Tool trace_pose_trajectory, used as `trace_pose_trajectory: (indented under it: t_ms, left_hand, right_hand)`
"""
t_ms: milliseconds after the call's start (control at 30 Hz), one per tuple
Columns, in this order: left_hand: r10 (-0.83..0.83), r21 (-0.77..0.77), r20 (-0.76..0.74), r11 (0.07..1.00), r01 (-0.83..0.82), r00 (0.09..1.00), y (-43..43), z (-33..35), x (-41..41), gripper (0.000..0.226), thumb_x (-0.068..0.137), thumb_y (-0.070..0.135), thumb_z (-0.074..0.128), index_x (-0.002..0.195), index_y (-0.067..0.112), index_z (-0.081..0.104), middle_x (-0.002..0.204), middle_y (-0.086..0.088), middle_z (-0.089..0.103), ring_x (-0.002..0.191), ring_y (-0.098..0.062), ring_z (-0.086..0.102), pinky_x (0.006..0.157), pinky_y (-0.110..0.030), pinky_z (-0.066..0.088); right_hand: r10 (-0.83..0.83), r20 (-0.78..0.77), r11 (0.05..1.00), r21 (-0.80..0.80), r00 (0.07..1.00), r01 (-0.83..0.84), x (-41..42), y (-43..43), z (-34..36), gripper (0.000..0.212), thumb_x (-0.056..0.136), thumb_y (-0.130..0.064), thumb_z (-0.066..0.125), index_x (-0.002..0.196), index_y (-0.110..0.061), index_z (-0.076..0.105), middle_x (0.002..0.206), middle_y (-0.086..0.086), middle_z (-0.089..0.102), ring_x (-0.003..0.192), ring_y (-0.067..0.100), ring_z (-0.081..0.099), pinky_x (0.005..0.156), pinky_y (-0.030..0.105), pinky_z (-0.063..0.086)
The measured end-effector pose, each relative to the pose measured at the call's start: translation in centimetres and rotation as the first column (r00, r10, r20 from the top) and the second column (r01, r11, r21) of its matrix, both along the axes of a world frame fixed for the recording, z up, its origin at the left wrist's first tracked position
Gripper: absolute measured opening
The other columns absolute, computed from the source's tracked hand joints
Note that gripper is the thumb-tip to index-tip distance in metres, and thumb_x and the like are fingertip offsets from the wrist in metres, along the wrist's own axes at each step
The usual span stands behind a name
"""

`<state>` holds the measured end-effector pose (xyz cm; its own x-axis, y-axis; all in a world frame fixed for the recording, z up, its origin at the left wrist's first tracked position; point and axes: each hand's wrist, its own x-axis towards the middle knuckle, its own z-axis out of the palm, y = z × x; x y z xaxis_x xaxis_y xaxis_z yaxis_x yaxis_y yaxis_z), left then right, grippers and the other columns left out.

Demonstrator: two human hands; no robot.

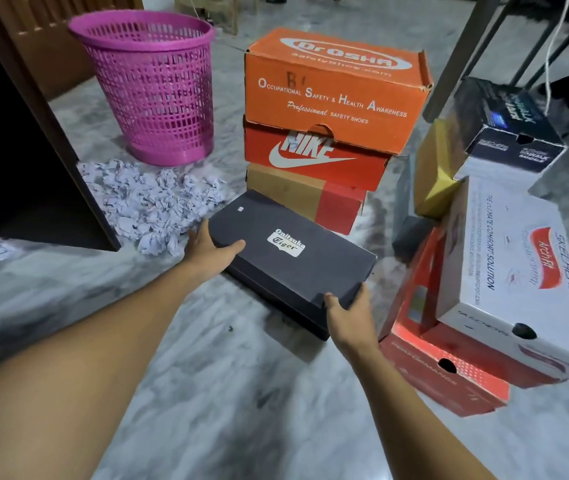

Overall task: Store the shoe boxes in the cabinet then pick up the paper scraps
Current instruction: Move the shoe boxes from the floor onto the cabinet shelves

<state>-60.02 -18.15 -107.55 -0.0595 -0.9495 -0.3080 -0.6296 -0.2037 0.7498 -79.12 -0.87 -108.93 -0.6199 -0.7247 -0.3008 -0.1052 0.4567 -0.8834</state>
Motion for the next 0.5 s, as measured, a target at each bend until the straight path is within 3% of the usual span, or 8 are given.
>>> trace_pose_trajectory:
  t_ms: [167, 267, 300, 367, 433, 500]
  left_hand:
    - [0.089, 0.045, -0.134, 0.996, -0.083, 0.987, -1.2, -1.2, 0.5, 0.106, 0.072, 0.054, 0.074, 0.154, 0.029, 0.012, 0.158, 0.001, 0.025, 0.140, -0.022, 0.035, 0.114, -0.042, 0.033]
    - [0.148, 0.019, -0.114, 0.989, -0.147, 0.982, -1.6, -1.2, 1.3, 0.091, 0.077, 0.054, 0.071, 0.150, 0.023, 0.027, 0.152, -0.002, 0.035, 0.136, -0.025, 0.041, 0.110, -0.040, 0.036]
    - [0.152, -0.004, -0.088, 0.988, -0.153, 0.984, -1.5, -1.1, 1.6, 0.073, 0.082, 0.051, 0.068, 0.143, 0.021, 0.042, 0.146, -0.002, 0.045, 0.130, -0.026, 0.047, 0.105, -0.036, 0.039]
    - [0.180, -0.021, -0.051, 0.983, -0.182, 0.982, -1.1, -1.3, 2.7, 0.035, 0.086, 0.050, 0.062, 0.107, 0.022, 0.066, 0.114, -0.004, 0.065, 0.107, -0.026, 0.059, 0.094, -0.033, 0.047]
    - [0.202, 0.012, -0.039, 0.979, -0.202, 0.979, -0.4, -1.4, 3.6, 0.033, 0.086, 0.054, 0.059, 0.076, 0.023, 0.058, 0.083, 0.000, 0.060, 0.089, -0.024, 0.057, 0.088, -0.035, 0.052]
    - [0.185, 0.083, -0.034, 0.980, -0.181, 0.982, 0.1, -1.7, 4.1, 0.039, 0.085, 0.058, 0.059, 0.075, 0.020, 0.059, 0.085, 0.001, 0.063, 0.087, -0.023, 0.060, 0.085, -0.033, 0.053]
  right_hand:
    - [-0.002, 0.053, 1.000, -0.030, 0.999, 0.004, -1.1, -0.4, -1.9, 0.043, 0.082, -0.030, 0.058, 0.122, -0.036, 0.042, 0.123, 0.000, 0.063, 0.108, 0.018, 0.065, 0.101, 0.043, 0.051]
    - [-0.060, 0.034, 0.997, -0.044, 0.998, 0.061, -1.4, 0.0, -1.9, 0.036, 0.088, -0.026, 0.056, 0.121, -0.036, 0.046, 0.113, -0.003, 0.067, 0.100, 0.017, 0.066, 0.087, 0.036, 0.051]
    - [-0.103, 0.023, 0.994, -0.044, 0.994, 0.104, -1.6, 0.2, -2.1, 0.035, 0.091, -0.023, 0.054, 0.124, -0.032, 0.048, 0.112, -0.002, 0.066, 0.098, 0.018, 0.065, 0.082, 0.033, 0.047]
    - [-0.171, 0.017, 0.983, -0.064, 0.985, 0.172, -2.0, 1.0, -2.5, 0.038, 0.094, -0.023, 0.052, 0.132, -0.024, 0.049, 0.116, 0.003, 0.064, 0.101, 0.021, 0.063, 0.081, 0.032, 0.045]
    - [-0.210, 0.029, 0.974, -0.074, 0.977, 0.212, -1.8, 1.6, -3.3, 0.045, 0.095, -0.027, 0.052, 0.139, -0.023, 0.045, 0.121, 0.005, 0.062, 0.107, 0.023, 0.061, 0.088, 0.036, 0.048]
    - [-0.255, 0.073, 0.963, -0.069, 0.964, 0.260, -1.3, 1.9, -3.8, 0.053, 0.096, -0.032, 0.054, 0.145, -0.023, 0.038, 0.123, 0.005, 0.060, 0.111, 0.024, 0.058, 0.092, 0.035, 0.045]
